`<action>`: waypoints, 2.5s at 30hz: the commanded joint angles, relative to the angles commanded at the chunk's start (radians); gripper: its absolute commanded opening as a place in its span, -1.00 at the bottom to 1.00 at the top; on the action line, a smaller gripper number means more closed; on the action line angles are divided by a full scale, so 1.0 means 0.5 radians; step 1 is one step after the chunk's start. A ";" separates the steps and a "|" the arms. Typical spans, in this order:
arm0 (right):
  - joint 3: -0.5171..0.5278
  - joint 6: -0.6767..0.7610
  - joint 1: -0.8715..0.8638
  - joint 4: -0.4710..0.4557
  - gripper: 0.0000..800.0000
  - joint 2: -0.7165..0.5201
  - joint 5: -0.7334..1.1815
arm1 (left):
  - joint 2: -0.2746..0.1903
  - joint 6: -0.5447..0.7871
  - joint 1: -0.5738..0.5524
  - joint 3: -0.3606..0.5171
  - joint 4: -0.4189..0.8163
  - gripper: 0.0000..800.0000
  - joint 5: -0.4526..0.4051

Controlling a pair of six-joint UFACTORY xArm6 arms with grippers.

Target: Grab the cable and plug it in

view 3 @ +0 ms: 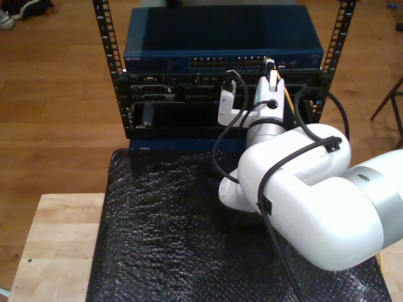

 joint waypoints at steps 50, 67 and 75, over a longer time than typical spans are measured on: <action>-0.086 -0.095 0.055 0.147 -1.00 0.031 -0.037 | 0.000 0.000 -0.003 0.000 0.000 1.00 0.000; -0.074 -0.147 0.052 0.153 -1.00 0.040 -0.037 | 0.000 0.000 -0.003 0.000 0.000 1.00 0.000; -0.083 -0.196 0.055 0.181 -1.00 0.043 -0.037 | 0.000 0.000 -0.003 0.000 0.000 1.00 0.000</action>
